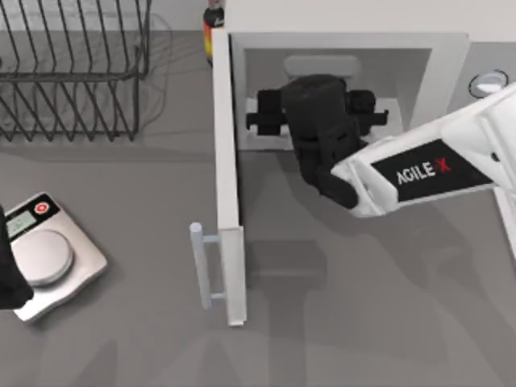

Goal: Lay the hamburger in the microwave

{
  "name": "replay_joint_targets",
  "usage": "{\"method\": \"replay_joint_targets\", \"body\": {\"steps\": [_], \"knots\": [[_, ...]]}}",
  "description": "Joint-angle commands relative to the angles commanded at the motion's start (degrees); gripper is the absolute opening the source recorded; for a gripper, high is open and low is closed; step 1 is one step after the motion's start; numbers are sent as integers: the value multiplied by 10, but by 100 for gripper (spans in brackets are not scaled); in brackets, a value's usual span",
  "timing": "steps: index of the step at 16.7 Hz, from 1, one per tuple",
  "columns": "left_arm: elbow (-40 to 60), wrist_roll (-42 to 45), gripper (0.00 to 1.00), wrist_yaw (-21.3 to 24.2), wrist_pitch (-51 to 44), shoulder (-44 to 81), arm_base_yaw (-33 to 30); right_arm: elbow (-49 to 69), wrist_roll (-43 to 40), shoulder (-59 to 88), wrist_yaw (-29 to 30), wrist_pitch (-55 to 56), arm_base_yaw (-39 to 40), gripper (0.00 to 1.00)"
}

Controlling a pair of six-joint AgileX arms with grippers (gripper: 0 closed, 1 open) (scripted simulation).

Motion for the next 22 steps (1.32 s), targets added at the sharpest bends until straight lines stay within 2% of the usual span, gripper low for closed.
{"method": "replay_joint_targets", "body": {"steps": [8, 11, 15, 22], "knots": [[0, 0, 100, 0, 0, 0, 0, 267, -30, 143, -52, -98, -61, 0], [0, 0, 100, 0, 0, 0, 0, 311, -35, 176, -63, -120, -73, 0], [0, 0, 100, 0, 0, 0, 0, 313, -36, 178, -63, -121, -74, 0], [0, 0, 100, 0, 0, 0, 0, 313, -36, 178, -63, -121, -74, 53]]}}
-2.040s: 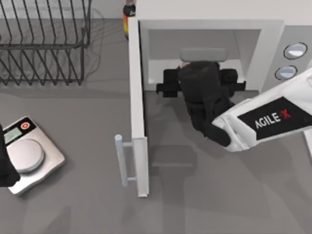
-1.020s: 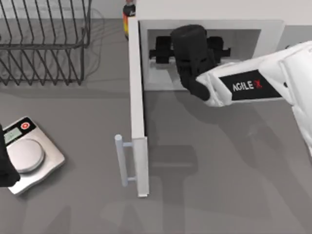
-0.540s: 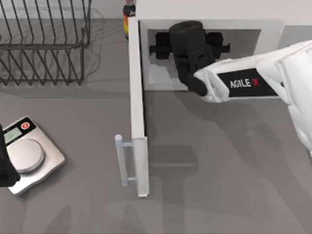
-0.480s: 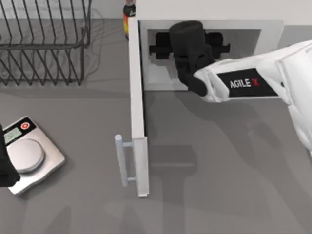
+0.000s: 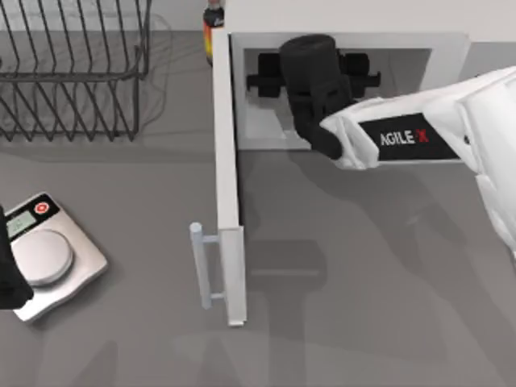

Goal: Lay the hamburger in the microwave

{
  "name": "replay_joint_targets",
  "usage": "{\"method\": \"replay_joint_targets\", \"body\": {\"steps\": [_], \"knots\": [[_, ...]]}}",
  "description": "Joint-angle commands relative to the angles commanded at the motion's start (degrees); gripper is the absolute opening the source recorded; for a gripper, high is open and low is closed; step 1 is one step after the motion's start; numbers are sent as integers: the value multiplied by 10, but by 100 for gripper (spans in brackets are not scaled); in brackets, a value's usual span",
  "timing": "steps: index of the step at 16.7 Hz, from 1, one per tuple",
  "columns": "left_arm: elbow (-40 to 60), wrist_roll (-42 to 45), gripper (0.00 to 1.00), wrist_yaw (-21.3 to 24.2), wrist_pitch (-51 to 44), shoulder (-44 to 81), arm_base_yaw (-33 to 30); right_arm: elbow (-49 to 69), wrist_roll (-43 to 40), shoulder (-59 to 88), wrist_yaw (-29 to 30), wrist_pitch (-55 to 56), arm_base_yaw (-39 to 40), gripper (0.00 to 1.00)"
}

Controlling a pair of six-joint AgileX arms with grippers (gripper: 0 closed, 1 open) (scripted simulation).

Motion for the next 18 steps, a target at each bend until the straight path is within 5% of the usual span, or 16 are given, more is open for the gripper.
{"method": "replay_joint_targets", "body": {"steps": [6, 14, 15, 18], "knots": [[0, 0, 100, 0, 0, 0, 0, 0, 0, 0, 0, 0, 0, 98], [0, 0, 100, 0, 0, 0, 0, 0, 0, 0, 0, 0, 0, 100], [0, 0, 100, 0, 0, 0, 0, -106, 4, -68, 49, 49, 34, 100], [0, 0, 100, 0, 0, 0, 0, -128, 9, -82, 56, 58, 44, 100]]}}
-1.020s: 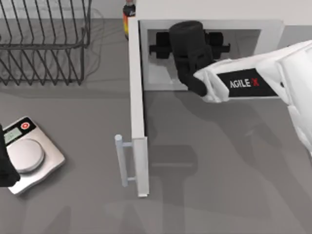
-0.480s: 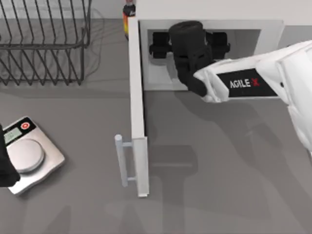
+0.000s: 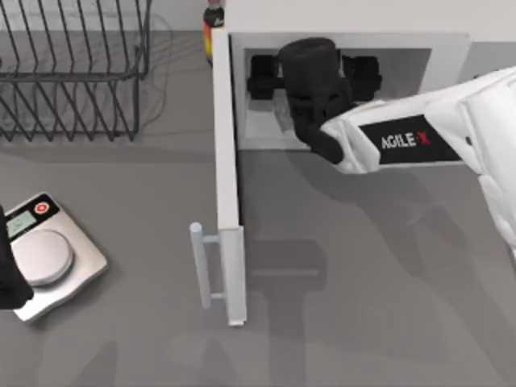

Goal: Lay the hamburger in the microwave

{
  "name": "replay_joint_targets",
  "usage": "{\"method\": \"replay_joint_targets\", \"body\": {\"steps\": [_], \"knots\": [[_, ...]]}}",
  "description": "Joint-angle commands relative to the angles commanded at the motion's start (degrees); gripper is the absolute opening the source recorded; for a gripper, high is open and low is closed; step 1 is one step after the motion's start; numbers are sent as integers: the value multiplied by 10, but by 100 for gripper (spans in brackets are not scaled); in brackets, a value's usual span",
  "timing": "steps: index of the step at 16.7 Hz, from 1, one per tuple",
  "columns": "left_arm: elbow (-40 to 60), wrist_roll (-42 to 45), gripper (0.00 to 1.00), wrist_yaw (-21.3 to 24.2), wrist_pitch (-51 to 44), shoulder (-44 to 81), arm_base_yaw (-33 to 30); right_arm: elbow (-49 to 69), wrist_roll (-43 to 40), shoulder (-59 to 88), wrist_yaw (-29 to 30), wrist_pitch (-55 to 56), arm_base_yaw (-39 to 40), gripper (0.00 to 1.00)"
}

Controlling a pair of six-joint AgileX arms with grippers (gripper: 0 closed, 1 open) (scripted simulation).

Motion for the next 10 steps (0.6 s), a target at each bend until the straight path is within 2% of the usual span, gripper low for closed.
{"method": "replay_joint_targets", "body": {"steps": [4, 10], "knots": [[0, 0, 100, 0, 0, 0, 0, -107, 21, -58, 35, 40, 40, 100], [0, 0, 100, 0, 0, 0, 0, -361, 65, -176, 108, 118, 119, 100]]}}
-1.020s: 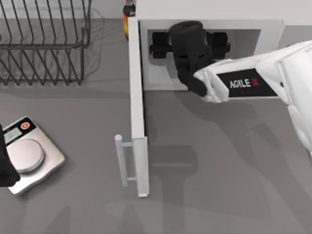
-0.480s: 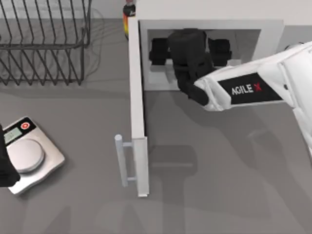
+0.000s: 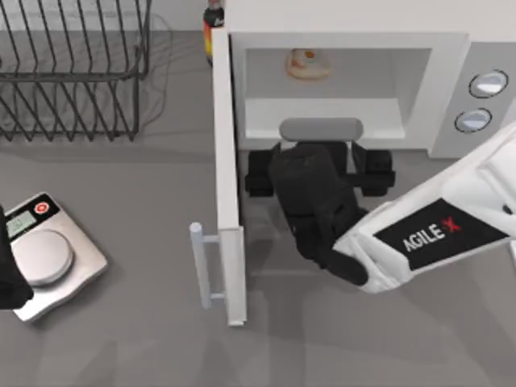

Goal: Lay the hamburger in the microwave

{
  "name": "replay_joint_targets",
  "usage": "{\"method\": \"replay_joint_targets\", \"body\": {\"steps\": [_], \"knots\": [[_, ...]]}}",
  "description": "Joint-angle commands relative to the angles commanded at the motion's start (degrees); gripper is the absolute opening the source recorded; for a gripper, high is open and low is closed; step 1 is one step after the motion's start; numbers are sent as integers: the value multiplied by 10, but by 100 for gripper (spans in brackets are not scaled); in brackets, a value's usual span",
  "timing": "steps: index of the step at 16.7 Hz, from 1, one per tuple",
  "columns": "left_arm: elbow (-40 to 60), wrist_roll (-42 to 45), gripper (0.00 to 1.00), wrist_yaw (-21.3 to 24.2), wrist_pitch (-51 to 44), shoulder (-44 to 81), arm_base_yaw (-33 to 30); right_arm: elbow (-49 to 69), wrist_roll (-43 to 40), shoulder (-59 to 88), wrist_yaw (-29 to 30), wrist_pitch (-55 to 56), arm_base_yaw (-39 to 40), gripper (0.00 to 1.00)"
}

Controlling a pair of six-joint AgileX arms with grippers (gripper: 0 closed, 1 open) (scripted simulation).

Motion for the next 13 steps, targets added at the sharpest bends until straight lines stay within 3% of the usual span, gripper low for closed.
{"method": "replay_joint_targets", "body": {"steps": [4, 13], "knots": [[0, 0, 100, 0, 0, 0, 0, -87, 20, -53, 33, 37, 37, 100], [0, 0, 100, 0, 0, 0, 0, -79, 20, -91, 34, -1, 37, 100]]}}
